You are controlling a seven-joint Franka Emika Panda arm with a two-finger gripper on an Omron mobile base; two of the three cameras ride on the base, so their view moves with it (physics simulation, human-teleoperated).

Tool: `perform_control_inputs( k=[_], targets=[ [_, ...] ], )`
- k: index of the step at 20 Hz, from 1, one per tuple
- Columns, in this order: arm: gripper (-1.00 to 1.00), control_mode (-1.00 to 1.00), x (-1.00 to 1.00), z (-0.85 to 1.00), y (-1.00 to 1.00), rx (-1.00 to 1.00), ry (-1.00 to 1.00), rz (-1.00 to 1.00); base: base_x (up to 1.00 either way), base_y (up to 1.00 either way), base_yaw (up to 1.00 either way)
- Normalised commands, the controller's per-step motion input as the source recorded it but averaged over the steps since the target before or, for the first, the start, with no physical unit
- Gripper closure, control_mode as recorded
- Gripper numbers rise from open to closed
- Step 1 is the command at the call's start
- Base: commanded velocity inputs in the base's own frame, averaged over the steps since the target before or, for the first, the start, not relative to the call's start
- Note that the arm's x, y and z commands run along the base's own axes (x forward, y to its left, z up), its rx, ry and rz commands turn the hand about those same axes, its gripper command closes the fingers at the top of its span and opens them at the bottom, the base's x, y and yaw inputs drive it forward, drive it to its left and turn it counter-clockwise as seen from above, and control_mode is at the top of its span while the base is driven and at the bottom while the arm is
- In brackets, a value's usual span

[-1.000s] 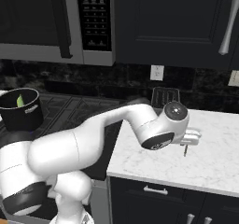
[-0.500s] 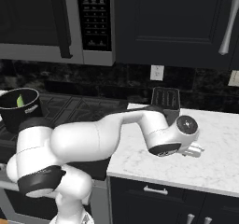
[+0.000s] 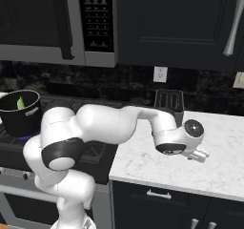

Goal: Put the corn and corn in the pot. Retrieve the spatula and lightly stir the vegetables in the pot.

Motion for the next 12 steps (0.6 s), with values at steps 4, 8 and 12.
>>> perform_control_inputs(
  k=[4,8,12],
  targets=[
    [-1.0,-1.0,0.33,-0.32,-0.24,0.0,0.0,-0.04,0.0,0.0,0.0],
    [-1.0,-1.0,0.17,-0.36,-0.24,0.0,0.0,0.0,0.0,0.0,0.0],
    [-1.0,-1.0,0.16,-0.26,-0.31,0.0,0.0,0.0,0.0,0.0,0.0]
  ],
)
